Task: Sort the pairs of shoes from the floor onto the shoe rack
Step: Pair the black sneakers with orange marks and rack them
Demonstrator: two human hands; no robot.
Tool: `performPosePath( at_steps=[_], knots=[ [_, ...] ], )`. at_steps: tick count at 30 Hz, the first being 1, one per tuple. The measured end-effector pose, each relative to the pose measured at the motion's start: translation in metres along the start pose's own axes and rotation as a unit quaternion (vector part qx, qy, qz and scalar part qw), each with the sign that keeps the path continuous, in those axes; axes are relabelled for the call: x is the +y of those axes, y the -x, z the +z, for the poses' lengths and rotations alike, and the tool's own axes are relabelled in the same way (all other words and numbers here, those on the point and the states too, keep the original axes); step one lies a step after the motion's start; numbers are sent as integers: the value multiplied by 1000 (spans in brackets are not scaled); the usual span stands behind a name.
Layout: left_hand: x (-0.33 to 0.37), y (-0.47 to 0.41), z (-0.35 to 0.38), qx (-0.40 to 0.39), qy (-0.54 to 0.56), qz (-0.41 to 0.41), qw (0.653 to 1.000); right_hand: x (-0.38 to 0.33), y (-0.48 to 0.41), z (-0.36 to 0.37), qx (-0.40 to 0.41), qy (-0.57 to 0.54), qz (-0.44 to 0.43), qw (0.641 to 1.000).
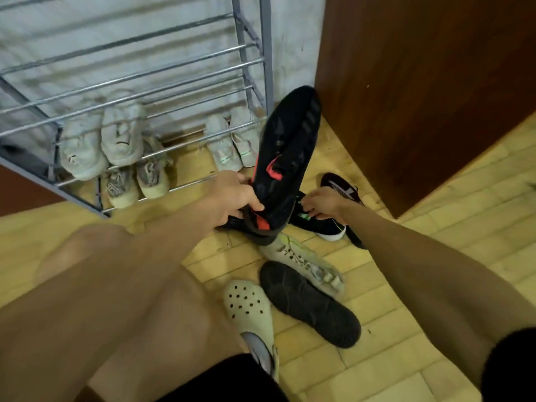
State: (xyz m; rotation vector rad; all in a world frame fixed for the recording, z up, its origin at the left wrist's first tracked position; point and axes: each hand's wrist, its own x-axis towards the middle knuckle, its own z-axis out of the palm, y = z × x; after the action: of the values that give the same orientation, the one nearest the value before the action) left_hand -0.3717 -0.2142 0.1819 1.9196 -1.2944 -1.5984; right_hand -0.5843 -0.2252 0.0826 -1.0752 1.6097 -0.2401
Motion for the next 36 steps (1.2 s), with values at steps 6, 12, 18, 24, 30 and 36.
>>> performPosePath(
  at_steps=[6,12,18,24,30,36],
  knots=[
    [-17,0,35,-33,-17,-61,997,73,16,10,14,144,69,987],
    [-51,10,59,-31,-4,-84,996,164,63,58,-129,305,151,931],
    [-61,26,61,-22,-13,-100,995,188,82,69,-74,163,148,973],
    [-55,44,65,1,35,-90,995,155,94,34,-76,312,3,947],
    [-54,46,59,33,72,-53,995,110,110,-33,-15,279,-60,958],
    [-58,50,47,60,86,-58,993,119,98,-1,189,277,-24,942]
  ],
)
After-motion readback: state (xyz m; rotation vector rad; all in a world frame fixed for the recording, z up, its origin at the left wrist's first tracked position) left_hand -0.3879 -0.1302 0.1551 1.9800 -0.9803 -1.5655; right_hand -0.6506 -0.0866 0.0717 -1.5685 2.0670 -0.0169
